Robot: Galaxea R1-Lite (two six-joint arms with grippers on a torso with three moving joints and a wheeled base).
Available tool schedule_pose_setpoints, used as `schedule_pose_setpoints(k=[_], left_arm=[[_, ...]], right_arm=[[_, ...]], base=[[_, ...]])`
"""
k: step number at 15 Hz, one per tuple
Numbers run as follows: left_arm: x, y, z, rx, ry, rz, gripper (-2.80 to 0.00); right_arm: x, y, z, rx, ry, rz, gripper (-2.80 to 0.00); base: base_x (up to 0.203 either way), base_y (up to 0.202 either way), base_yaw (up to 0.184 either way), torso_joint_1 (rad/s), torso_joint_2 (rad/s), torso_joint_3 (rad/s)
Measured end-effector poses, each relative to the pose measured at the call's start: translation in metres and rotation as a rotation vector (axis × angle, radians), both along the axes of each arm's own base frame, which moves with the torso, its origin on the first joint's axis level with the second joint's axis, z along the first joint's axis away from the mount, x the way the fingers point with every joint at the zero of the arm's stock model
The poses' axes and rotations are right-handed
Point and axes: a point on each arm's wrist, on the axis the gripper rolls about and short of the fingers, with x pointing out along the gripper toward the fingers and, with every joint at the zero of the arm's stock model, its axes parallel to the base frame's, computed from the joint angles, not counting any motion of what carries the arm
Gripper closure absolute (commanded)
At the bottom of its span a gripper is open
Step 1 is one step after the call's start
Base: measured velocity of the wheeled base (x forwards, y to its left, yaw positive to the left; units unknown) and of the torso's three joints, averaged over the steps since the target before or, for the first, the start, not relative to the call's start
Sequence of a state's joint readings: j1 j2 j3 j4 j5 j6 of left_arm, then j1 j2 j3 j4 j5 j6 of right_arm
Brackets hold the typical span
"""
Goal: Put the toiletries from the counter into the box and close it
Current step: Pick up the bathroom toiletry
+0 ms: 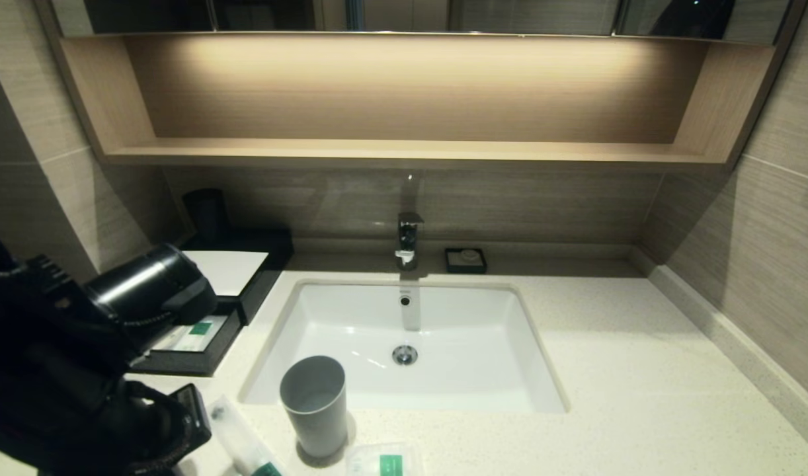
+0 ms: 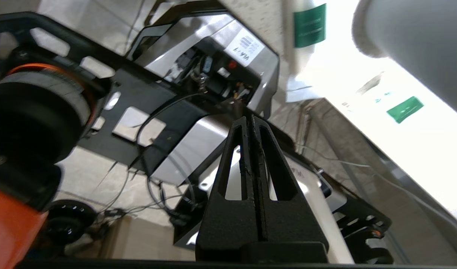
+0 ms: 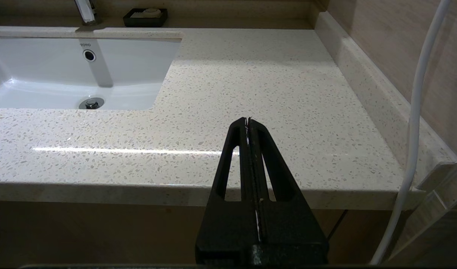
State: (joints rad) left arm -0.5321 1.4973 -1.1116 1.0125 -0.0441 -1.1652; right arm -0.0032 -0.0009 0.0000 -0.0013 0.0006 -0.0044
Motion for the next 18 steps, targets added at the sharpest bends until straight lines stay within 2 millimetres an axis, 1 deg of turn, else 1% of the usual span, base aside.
schedule_pose_setpoints(k=[2,8,14,18], left_arm=[[0.003,-0.007,-0.009,-0.018,-0.043,0.004,0.0],[0.011,-0.021,-0.026,0.017,-0.044,-0.006,0.0],[0.009,-0.022,-0.038,0.034,-0.04,-0.023,0.0],[0.012,-0.025,-0.048,0.01,-0.098,-0.02,0.0]], right_arm=[[0.0,0.0,0.0,0.001,0.0,0.001,0.0],[0.0,0.0,0.0,0.0,0.0,0.001,0.0],[0.0,0.0,0.0,0.0,0.0,0.0,0.0],[0.0,0.0,0.0,0.0,0.0,0.0,0.0]], base=[[0.0,0.0,0.0,0.0,0.0,0.0],[0.0,0.0,0.0,0.0,0.0,0.0],[0.0,0.0,0.0,0.0,0.0,0.0],[0.0,0.0,0.0,0.0,0.0,0.0]])
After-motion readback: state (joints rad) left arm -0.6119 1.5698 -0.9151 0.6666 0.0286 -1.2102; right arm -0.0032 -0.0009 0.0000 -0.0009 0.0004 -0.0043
